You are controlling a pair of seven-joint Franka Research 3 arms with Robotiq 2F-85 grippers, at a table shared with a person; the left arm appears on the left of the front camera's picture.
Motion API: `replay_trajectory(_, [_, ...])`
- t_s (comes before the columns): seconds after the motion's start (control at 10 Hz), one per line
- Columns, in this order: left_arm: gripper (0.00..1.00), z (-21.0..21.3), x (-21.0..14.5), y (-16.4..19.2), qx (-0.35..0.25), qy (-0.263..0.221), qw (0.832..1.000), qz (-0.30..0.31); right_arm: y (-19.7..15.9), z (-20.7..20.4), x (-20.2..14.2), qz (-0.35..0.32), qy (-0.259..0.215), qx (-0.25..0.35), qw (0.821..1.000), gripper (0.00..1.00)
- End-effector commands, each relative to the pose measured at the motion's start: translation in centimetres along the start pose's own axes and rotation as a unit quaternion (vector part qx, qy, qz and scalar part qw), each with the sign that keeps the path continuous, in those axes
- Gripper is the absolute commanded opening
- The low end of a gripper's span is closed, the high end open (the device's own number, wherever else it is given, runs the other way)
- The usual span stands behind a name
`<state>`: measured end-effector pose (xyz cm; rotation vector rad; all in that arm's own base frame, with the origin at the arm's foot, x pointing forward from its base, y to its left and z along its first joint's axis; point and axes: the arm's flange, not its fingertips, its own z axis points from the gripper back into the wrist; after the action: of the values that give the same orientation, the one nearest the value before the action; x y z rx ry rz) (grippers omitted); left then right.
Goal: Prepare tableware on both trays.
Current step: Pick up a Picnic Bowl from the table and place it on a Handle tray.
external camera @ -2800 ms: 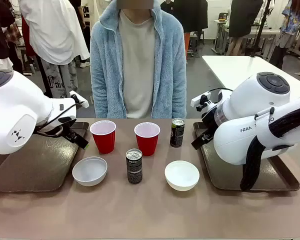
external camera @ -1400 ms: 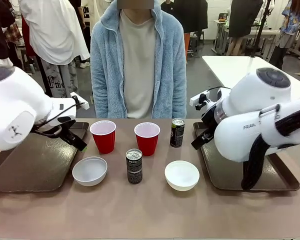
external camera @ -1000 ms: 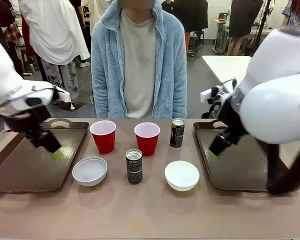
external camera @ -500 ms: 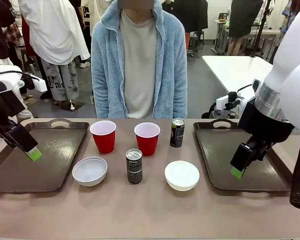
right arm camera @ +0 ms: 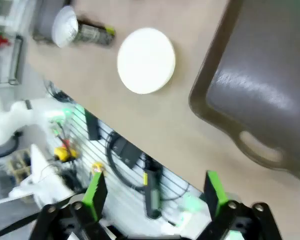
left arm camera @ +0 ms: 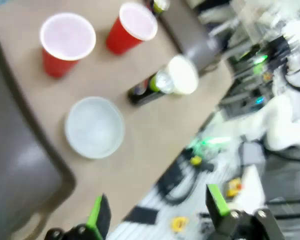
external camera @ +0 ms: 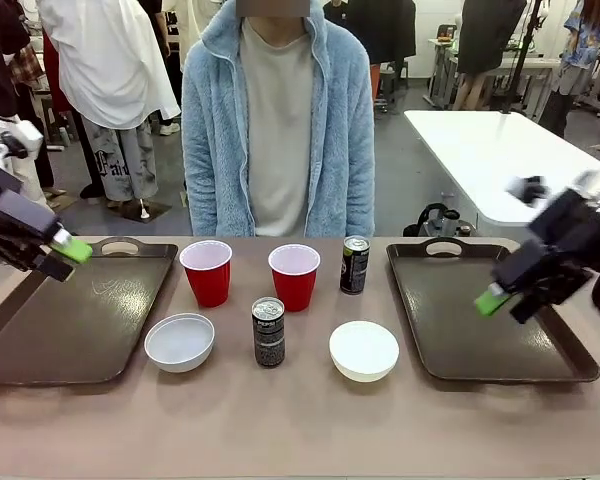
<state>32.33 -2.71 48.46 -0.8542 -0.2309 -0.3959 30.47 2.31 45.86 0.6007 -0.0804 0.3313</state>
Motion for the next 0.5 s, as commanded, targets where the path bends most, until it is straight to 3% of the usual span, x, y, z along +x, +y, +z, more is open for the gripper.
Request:
replay_trajectory(0.0, [1.00, 1.9, -0.2, 4.2, -0.140, -0.091, 0.978, 0.127, -4.7, 0.7, -3.5, -0.113, -0.077, 0.125, 0.983, 1.00])
replay_trajectory(0.4, [1.00, 5.9, -3.5, 9.9, -0.122, -0.109, 0.965, 0.206, -8.6, 2.9, -8.6, -0.138, -0.129, 0.169, 0.967, 1.00])
